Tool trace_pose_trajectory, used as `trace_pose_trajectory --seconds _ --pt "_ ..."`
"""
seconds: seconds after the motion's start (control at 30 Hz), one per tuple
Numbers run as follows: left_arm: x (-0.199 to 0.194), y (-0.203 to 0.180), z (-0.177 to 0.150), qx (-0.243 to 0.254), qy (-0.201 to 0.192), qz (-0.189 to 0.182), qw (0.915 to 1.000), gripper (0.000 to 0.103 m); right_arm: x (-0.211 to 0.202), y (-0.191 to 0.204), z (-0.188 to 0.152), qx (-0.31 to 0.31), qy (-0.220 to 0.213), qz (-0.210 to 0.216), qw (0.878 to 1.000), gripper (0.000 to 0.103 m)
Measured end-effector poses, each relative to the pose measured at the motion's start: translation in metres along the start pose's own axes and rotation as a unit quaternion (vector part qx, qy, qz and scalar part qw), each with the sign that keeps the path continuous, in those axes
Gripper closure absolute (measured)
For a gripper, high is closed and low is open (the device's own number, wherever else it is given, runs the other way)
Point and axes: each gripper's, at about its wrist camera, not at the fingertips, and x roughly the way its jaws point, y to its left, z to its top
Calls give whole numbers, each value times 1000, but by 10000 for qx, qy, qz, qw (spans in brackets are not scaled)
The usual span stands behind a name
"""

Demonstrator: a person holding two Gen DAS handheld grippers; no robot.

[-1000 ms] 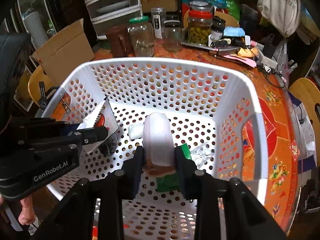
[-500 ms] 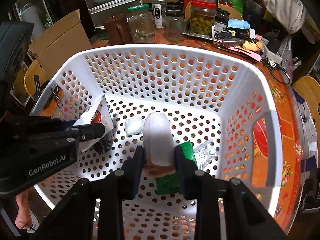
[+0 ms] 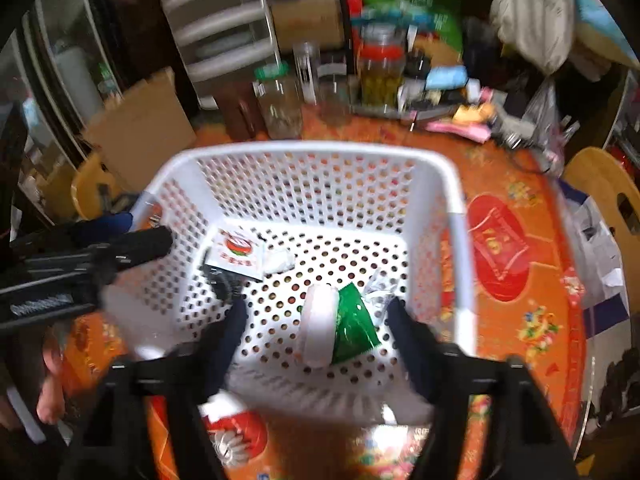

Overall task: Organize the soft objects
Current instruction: 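Lower both held items into the basket and open both tools to release, then grasp the white folded cloth with the left tool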

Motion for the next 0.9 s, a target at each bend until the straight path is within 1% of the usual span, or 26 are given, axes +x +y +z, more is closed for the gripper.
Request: trace_pose_trajectory --seconds 0.03,0.07,0.1,0.13,0.2,0.27,0.33,0.4,0.43,0.5,0.53,0.63,0.7,0.77,0.9 --pt "-14 0 -8 99 -151 -42 9998 0 -20 0 -17 -13 -258 35 9997 14" --pt "-32 -2 -23 209 -339 -90 9992 0 -31 1 -27 -40 -392 53 9992 9" --pt "-42 -1 -36 256 -412 -125 9987 0 -42 1 -44 -65 -579 57 9983 2" --pt "-49 -1 -52 287 -424 -180 9985 0 -50 2 -64 -62 -762 -1 9971 0" --pt "-47 0 -85 317 -267 -238 9989 0 -54 0 -97 -4 -845 -10 9964 0" --pt "-30 -1 -115 345 -23 -253 9991 0 -45 -4 -134 302 -773 260 9962 0" --pt "-6 -3 -133 347 219 -232 9989 0 -33 -9 -158 577 -646 432 9953 0" --pt "21 -7 -143 363 498 -302 9976 0 -15 -10 -174 719 -484 437 9953 0" --pt "31 -10 -145 379 541 -329 9973 0 -8 -9 -178 750 -406 411 9955 0" --pt "49 -18 -147 497 577 -271 9967 0 -2 -9 -185 792 -328 408 9955 0" --pt "52 -21 -151 511 580 -274 9966 0 0 -8 -186 804 -311 430 9954 0" --pt "67 -29 -152 557 608 -333 9960 0 -1 0 -192 727 -354 483 9956 0" --pt "76 -35 -154 611 663 -343 9953 0 2 5 -193 675 -358 402 9963 0" --pt "81 -37 -156 650 678 -321 9951 0 1 7 -194 637 -368 415 9964 0" --pt "92 -39 -155 631 701 -326 9950 6 -1 6 -194 682 -427 501 9955 0"
